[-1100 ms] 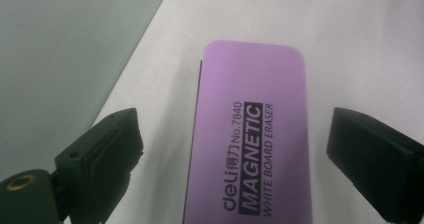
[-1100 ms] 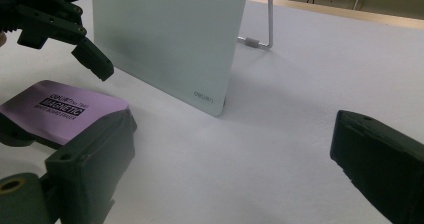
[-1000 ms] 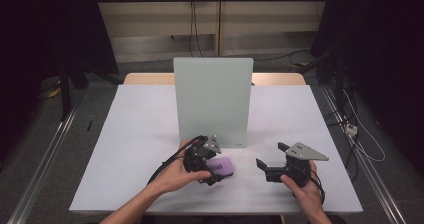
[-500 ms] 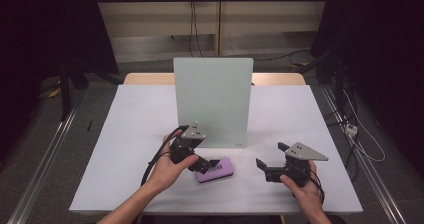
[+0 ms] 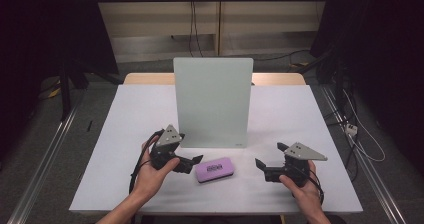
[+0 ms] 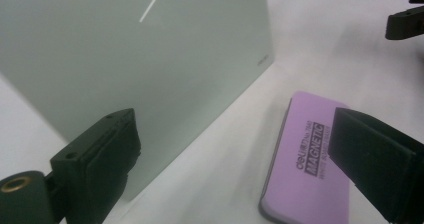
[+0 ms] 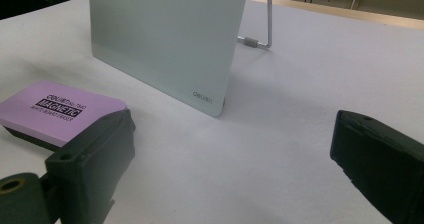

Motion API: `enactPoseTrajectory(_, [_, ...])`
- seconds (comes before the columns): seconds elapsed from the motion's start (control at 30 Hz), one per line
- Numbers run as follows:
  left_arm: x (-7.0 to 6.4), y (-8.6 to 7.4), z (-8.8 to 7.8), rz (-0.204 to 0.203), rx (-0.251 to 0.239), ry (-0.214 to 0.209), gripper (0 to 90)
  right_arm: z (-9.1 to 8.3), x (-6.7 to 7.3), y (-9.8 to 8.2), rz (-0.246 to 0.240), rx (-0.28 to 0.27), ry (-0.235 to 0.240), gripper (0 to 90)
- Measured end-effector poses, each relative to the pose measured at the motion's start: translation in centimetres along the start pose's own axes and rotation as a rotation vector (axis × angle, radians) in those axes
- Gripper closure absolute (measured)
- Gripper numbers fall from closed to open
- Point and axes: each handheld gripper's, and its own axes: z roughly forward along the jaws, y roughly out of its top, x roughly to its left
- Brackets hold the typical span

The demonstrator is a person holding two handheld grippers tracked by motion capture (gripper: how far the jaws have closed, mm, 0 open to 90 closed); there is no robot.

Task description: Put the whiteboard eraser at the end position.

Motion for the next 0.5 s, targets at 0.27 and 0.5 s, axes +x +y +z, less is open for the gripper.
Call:
enactPoseTrajectory(0.27, [1.2, -2.0, -2.7, -0.074, -0.035, 0.057, 6.5, 0.1, 0.0, 0.0, -0.001, 0.003, -0.002, 4.2])
enactPoseTrajectory(0.5, [1.3, -3.8, -5.0, -0.12, -0.047, 0.088, 6.7, 0.0, 0.0, 0.0, 0.005, 0.004, -0.008, 4.2])
